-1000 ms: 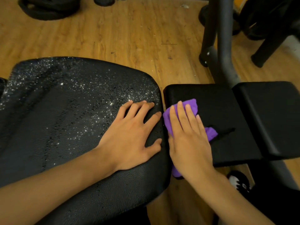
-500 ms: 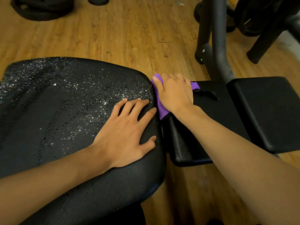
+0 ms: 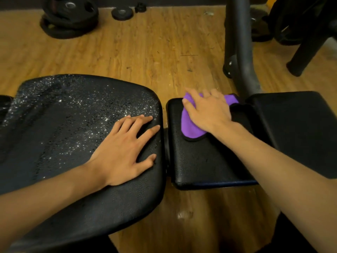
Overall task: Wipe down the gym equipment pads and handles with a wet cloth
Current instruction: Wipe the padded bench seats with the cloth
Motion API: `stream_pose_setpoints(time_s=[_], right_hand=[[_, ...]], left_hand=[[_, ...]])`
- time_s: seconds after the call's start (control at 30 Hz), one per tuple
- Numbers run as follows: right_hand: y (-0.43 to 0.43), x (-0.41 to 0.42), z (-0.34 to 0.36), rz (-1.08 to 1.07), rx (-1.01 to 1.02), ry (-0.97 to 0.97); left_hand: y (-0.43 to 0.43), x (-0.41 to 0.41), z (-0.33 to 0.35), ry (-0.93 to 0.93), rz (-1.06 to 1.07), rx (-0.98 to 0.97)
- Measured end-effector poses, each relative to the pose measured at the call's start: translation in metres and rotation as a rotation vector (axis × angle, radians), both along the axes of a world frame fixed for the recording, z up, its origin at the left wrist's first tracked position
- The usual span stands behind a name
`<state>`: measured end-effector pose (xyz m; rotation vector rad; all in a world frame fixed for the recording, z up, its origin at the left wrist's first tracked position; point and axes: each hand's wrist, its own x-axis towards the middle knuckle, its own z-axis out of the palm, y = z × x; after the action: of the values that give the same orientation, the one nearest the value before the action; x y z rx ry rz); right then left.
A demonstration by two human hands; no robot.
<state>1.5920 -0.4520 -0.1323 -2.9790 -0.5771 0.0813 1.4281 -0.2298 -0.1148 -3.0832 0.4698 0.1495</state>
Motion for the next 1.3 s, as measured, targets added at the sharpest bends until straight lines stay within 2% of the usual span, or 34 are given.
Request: stream_pose_setpoints(time_s=[0.1,0.2,0.37,0.47,0.57,0.67,0.87,0.93,1.07,1.13,1.23,1.3], right_hand=[[0.047,0.005,0.000,0.088,0.100,0.002],[0.024,0.014,0.001,0.117,0.153,-0.013],[-0.070,0.034,-0.003,-0.101,0.149,-0.091],[-0.028,0.032,0.002,-0.178,0.062,-0.066],[0.046,0.011,0.002,0.006,0.101,-0.020],[0.046,0.007,0.005,0.132,0.168,0.013],[-0.079,0.041,0.004,-0.119,0.122,0.009],[-0.056,0.037,0.004,-0.122,0.095,0.016],[0.041,0.015,0.005,0.088,0.120,0.038],[0.063,0.010,0.005,0.153,0.133,0.031],[0.030,0.011,0.007,0.167,0.169,0.039],[-0.015,0.022,0.007,0.056,0.146,-0.007]], left_hand=[[-0.001,0.000,0.000,-0.008,0.004,-0.013],[-0.001,0.001,-0.001,-0.010,-0.001,-0.015],[-0.002,0.001,0.000,-0.004,0.006,-0.021],[-0.001,0.001,-0.001,-0.010,0.007,-0.024],[0.000,0.002,-0.002,-0.016,0.003,-0.026],[-0.002,0.002,-0.002,-0.024,0.000,-0.028],[-0.003,0.001,0.000,-0.019,0.012,-0.014],[-0.002,0.002,0.000,-0.021,0.012,-0.016],[-0.002,0.003,0.000,-0.005,0.013,-0.027],[-0.001,0.004,0.000,-0.008,0.007,-0.028],[0.000,0.003,-0.001,-0.020,0.003,-0.045],[0.001,0.002,-0.001,-0.034,0.004,-0.059]])
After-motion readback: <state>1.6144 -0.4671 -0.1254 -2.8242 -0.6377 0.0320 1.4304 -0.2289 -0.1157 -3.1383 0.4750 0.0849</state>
